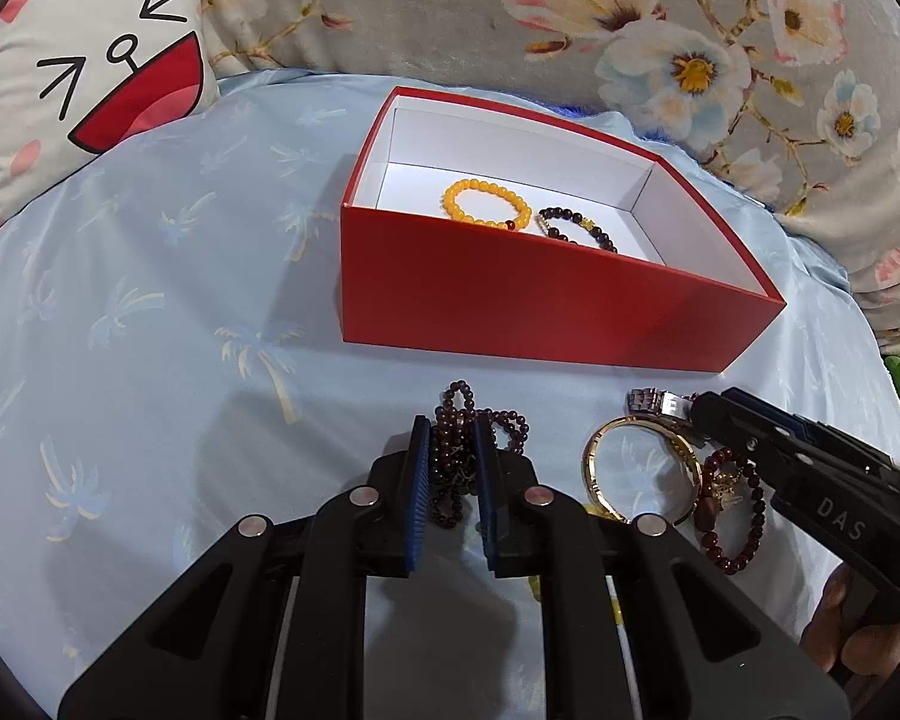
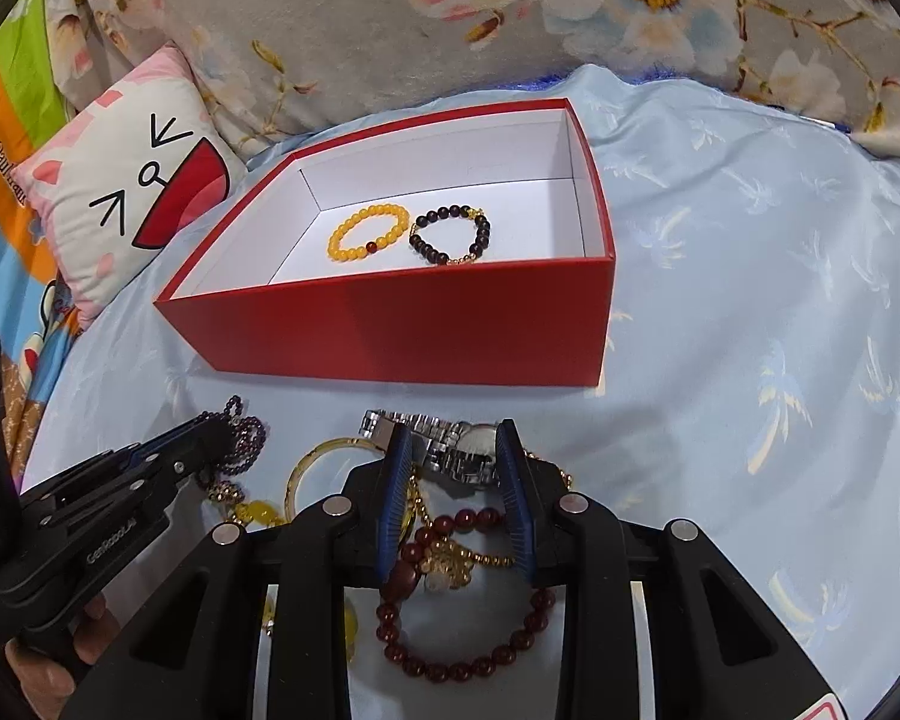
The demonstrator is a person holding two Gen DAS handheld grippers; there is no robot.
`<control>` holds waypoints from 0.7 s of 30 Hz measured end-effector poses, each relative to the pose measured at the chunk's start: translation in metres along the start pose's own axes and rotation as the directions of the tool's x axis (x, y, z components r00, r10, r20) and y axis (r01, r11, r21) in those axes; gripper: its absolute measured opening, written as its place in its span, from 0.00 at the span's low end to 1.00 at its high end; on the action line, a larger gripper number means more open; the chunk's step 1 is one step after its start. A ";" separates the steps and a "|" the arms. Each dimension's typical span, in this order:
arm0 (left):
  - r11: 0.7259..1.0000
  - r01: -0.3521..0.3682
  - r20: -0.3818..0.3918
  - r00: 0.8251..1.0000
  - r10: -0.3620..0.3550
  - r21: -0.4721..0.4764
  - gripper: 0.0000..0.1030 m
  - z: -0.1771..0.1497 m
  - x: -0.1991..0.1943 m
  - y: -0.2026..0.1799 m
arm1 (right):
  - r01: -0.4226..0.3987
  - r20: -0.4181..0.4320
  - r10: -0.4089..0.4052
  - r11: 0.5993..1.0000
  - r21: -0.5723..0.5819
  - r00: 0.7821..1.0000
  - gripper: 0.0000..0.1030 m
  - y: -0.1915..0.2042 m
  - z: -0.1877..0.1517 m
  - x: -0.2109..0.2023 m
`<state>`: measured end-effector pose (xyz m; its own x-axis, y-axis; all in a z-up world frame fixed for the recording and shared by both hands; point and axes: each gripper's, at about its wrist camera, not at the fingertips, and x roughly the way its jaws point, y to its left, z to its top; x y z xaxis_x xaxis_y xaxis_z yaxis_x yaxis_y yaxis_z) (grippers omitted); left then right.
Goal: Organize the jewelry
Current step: 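Grasp the garnet bead strand with the left tool while the right grasps the silver watch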
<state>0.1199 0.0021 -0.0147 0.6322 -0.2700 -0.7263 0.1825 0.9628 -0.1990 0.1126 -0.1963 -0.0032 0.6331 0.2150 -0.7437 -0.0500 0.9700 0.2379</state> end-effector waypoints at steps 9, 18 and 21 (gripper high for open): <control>1.000 0.013 -0.002 1.000 -0.013 -0.005 0.14 0.000 0.000 0.000 | 0.002 -0.002 -0.002 0.995 -0.100 1.000 0.33 0.001 0.000 0.001; 1.000 0.013 -0.002 1.000 -0.013 -0.007 0.14 0.000 0.001 -0.001 | 0.025 -0.014 -0.029 0.973 -0.228 0.999 0.35 0.009 -0.005 0.002; 1.000 0.014 -0.002 1.000 -0.014 -0.007 0.14 0.000 0.000 0.000 | 0.032 -0.015 -0.037 0.966 -0.255 0.999 0.35 0.008 -0.006 -0.001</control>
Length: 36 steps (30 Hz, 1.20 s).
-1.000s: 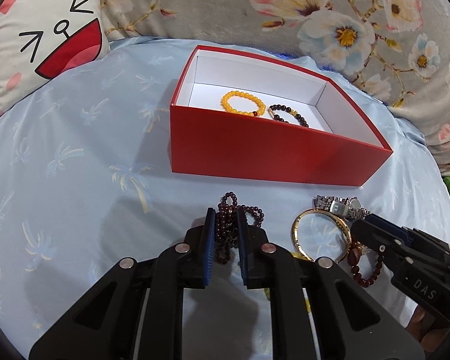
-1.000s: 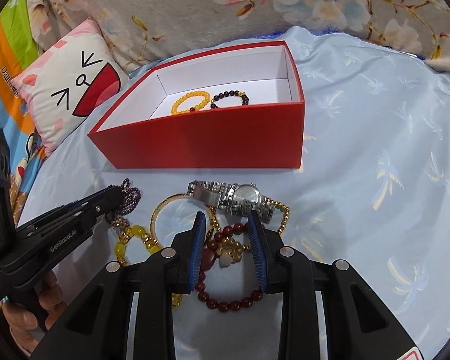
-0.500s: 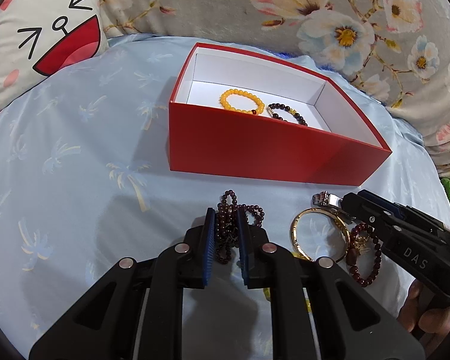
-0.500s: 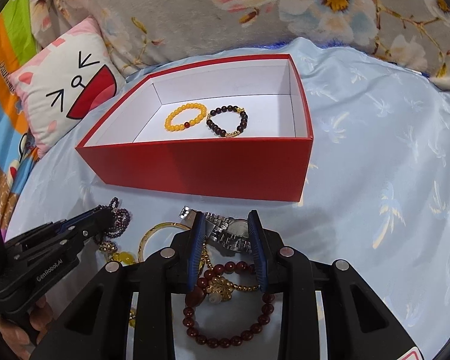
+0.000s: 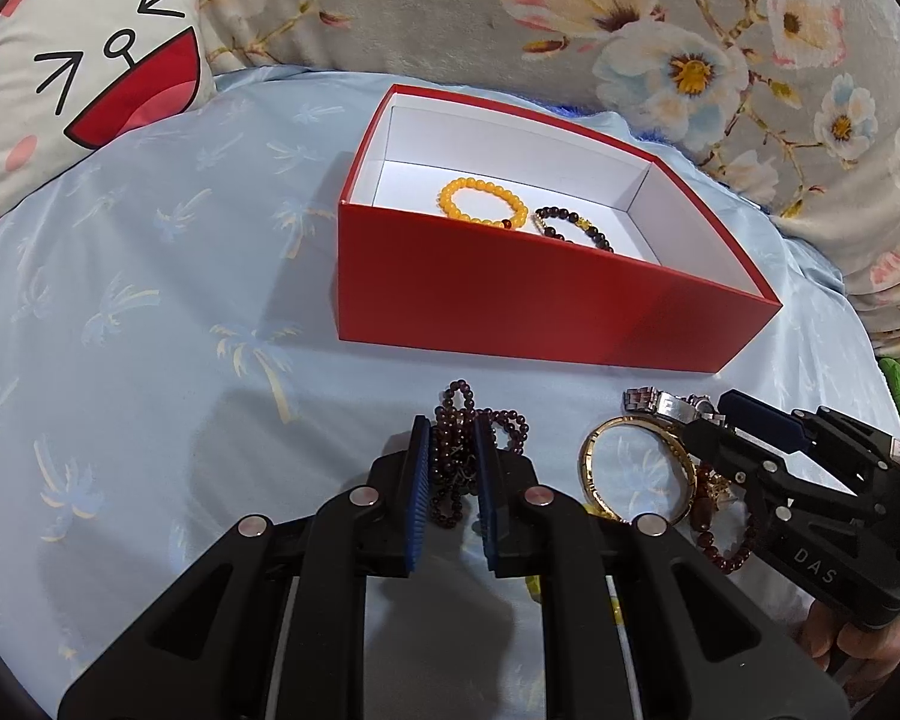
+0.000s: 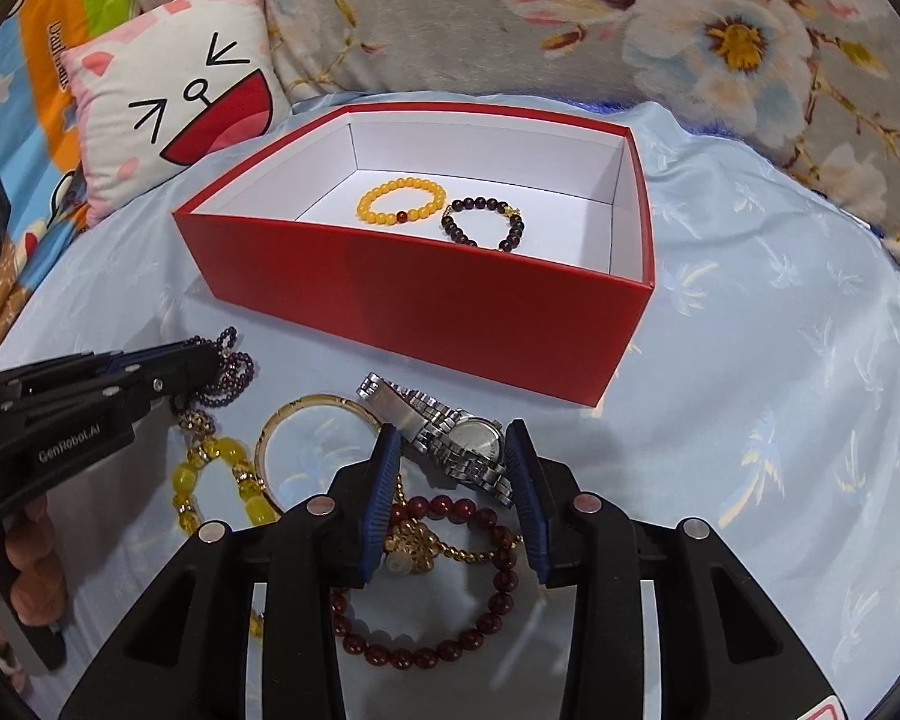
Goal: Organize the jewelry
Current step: 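Grasp the garnet bead strand with the left tool while the right grasps the silver watch, then carry the strand and watch into the red box and open both tools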
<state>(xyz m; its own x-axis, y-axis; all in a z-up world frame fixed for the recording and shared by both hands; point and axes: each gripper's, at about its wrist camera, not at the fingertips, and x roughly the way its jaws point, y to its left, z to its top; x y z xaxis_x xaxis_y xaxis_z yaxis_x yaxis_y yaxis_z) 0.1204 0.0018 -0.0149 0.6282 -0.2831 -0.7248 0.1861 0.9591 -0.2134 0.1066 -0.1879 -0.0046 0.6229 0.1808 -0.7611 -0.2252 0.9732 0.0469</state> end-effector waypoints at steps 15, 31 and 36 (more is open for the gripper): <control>1.000 0.000 0.000 1.000 0.000 0.000 0.14 0.000 0.000 0.000 | -0.025 -0.012 0.026 0.999 0.046 1.000 0.14 -0.012 -0.004 -0.003; 1.000 0.016 0.010 1.000 -0.017 0.008 0.13 0.000 -0.002 -0.004 | -0.041 0.009 0.041 0.996 0.082 0.999 0.10 -0.008 -0.005 -0.012; 0.999 0.026 0.017 1.000 -0.026 0.022 0.13 -0.002 -0.008 -0.006 | -0.065 0.041 0.061 0.991 0.114 0.997 0.10 -0.007 0.001 -0.032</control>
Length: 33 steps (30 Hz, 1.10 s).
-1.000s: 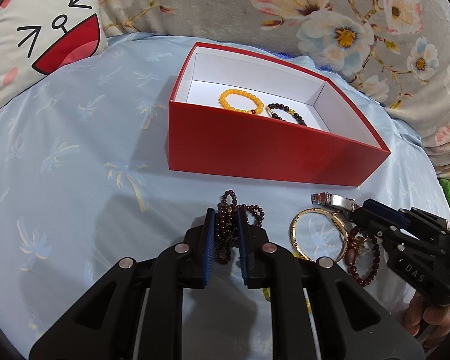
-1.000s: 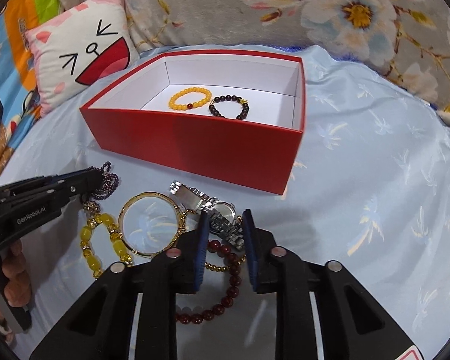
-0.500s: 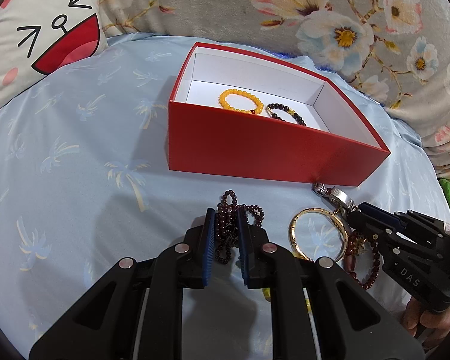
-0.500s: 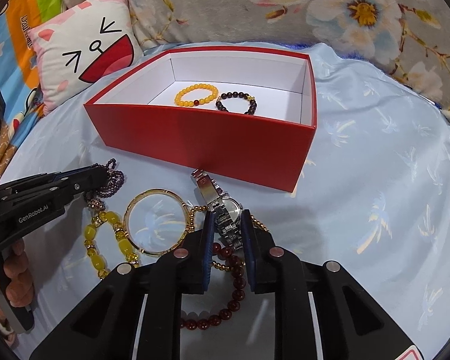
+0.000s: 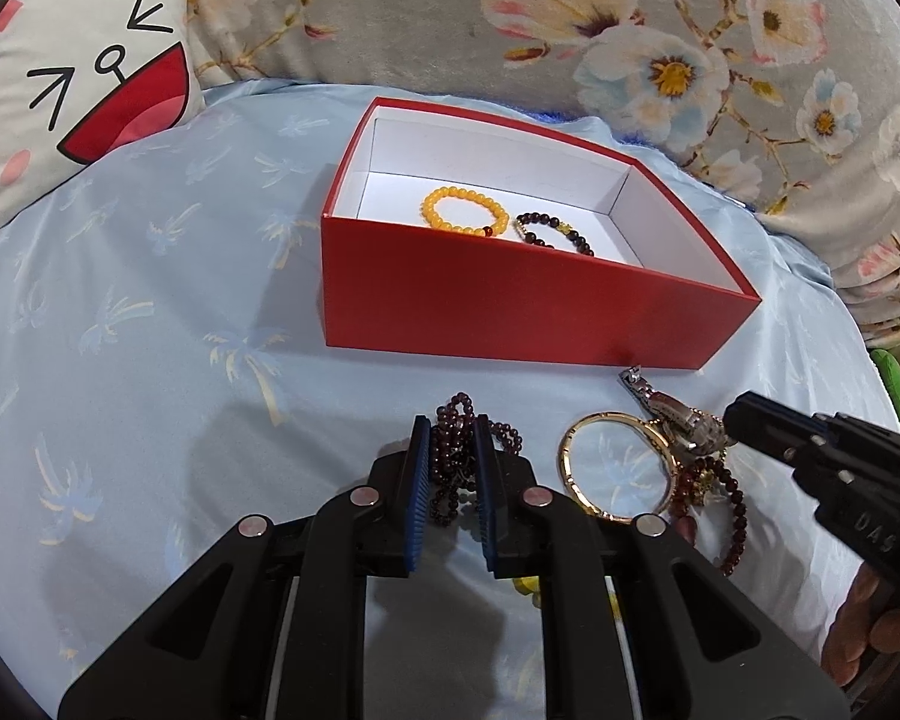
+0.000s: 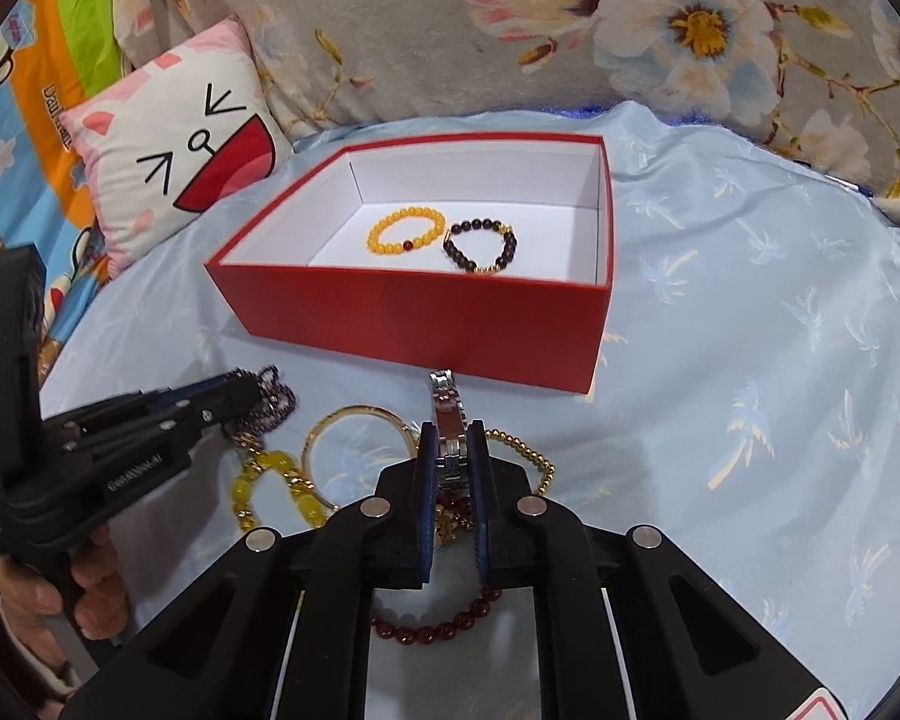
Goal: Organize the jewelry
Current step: 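Carry the strand and watch into the red box and open both tools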
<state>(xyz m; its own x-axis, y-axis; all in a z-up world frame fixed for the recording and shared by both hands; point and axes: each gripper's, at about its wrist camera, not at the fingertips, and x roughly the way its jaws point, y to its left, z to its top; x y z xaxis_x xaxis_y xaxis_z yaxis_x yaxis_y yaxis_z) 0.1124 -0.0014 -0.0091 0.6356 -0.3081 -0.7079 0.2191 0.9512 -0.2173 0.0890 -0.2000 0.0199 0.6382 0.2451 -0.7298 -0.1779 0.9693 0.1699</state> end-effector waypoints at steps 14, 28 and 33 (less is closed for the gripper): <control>0.998 0.068 0.030 0.997 -0.068 0.012 0.13 0.015 -0.061 -0.004 | -0.009 0.092 0.000 0.996 0.093 0.996 0.10 -0.008 0.026 -0.061; 0.993 0.064 0.142 0.987 -0.078 0.101 0.13 0.100 -0.090 -0.018 | 0.003 0.200 -0.015 0.998 0.057 0.980 0.10 -0.003 0.098 -0.080; 0.992 0.077 0.134 0.987 -0.091 0.101 0.13 0.122 -0.067 -0.020 | -0.008 0.206 -0.007 0.997 0.073 0.979 0.10 -0.004 0.124 -0.059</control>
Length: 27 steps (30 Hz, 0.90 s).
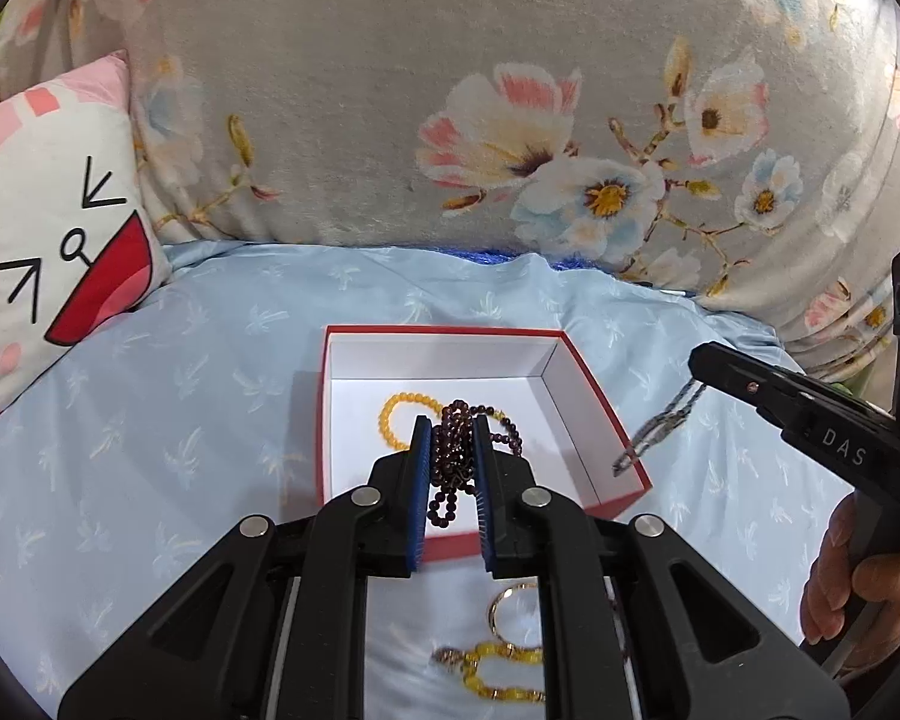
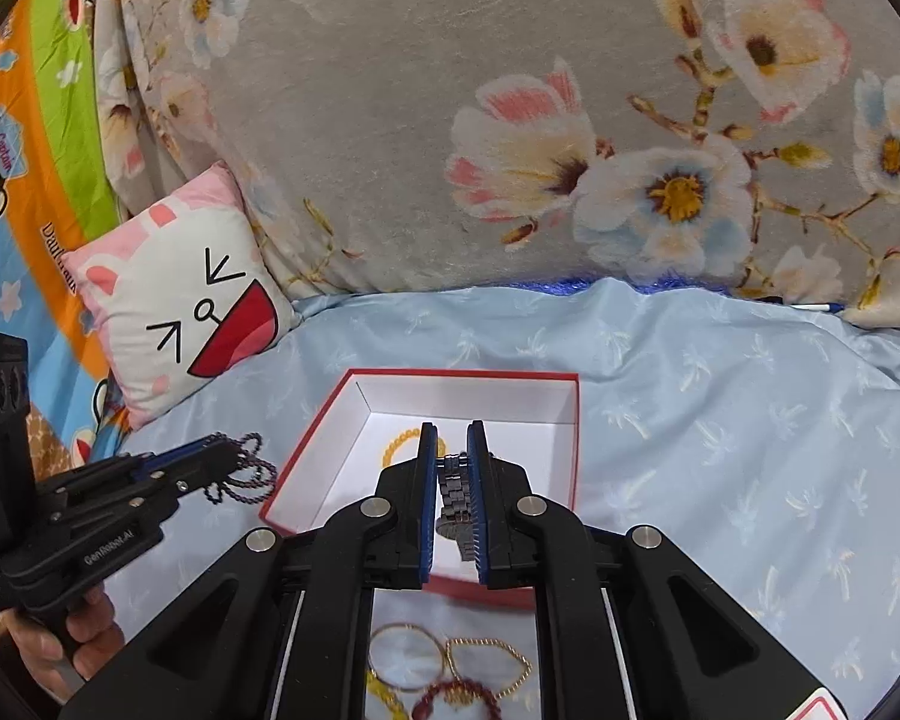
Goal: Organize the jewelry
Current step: 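Carry the strand and watch into the red box and open both tools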
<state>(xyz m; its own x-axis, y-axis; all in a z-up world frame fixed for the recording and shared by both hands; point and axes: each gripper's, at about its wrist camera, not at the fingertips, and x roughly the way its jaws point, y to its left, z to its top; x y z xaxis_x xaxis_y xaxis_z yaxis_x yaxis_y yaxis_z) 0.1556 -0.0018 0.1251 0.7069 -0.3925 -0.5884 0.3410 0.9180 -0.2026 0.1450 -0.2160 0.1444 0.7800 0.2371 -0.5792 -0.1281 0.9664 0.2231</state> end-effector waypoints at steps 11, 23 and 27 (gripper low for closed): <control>1.000 -0.023 -0.064 0.998 0.022 -0.008 0.13 0.000 0.060 0.009 | 0.045 -0.074 -0.043 0.999 0.030 0.996 0.10 -0.015 -0.005 0.060; 0.999 -0.043 -0.109 0.993 0.042 -0.010 0.13 -0.012 0.092 0.016 | 0.068 -0.130 -0.064 0.997 0.027 0.989 0.10 -0.021 -0.021 0.090; 0.998 -0.057 -0.108 0.993 0.054 -0.025 0.30 -0.015 0.095 0.018 | 0.077 -0.129 -0.073 0.997 0.025 0.989 0.11 -0.023 -0.025 0.093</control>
<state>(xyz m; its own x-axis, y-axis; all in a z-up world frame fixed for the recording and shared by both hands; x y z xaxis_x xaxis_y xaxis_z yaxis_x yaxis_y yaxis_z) 0.2197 -0.0214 0.0537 0.6532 -0.3337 -0.6796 0.2847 0.9400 -0.1880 0.2051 -0.2137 0.0664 0.7013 0.1768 -0.6906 -0.0526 0.9790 0.1972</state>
